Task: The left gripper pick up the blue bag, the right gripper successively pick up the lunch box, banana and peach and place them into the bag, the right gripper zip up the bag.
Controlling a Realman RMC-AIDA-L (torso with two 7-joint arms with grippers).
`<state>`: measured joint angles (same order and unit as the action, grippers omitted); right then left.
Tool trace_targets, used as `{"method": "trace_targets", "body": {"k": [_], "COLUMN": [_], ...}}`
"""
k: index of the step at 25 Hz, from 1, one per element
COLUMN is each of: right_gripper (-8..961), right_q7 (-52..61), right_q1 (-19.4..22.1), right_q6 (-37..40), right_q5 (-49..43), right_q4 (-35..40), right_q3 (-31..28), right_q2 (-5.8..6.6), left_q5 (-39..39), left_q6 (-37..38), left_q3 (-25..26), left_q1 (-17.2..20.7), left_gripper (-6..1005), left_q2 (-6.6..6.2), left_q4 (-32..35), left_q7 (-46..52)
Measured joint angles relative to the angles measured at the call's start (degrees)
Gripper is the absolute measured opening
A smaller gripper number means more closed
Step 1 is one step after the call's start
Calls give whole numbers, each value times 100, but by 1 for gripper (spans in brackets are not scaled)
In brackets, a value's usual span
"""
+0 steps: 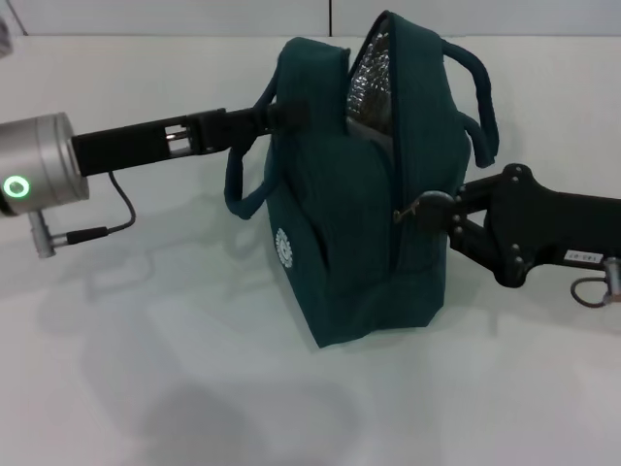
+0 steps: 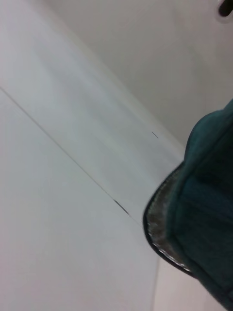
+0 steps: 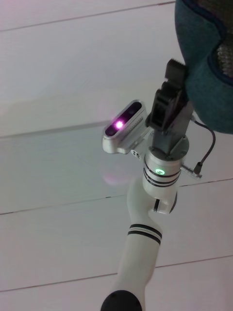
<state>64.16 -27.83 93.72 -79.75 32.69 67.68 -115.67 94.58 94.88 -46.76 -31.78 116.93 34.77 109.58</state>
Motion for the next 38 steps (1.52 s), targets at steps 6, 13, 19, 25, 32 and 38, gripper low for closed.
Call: {"method": "trace_targets", "body": {"k": [6,13,19,25,32,38], "right_gripper": [14,14,14,14,14,14], "right_q7": [41,51,43,42,14,12], "right_q1": [-132,-251,-303,-599,-704,-706], "right_q6": [-156,-234,-259,-402,-512,-498], "right_q5": [-18,-23,16,18,3,13], "right_q4": [-45,-153,-134,-156,-159,-159], "right_q3": [125,140,94,114,136,146], "right_q2": [1,16,22,17,0,-17], "left_q5": [-251,-510,-529,-328,-349,-516], "left_q6": [145,844,1002,779,290,-110], "left_q3": [243,600,560,534,475,479], "left_q1": [213,750,1375,1451,1287,1073], "left_gripper": [499,493,497,509,523,597], "left_q2": [-107,-113,178,269,332,358], "left_q4": [-241,-298,-576,-1815,-2645,-2987], "left_q7": [-908,-2049,-3535,-4820,-5755,-5945]}}
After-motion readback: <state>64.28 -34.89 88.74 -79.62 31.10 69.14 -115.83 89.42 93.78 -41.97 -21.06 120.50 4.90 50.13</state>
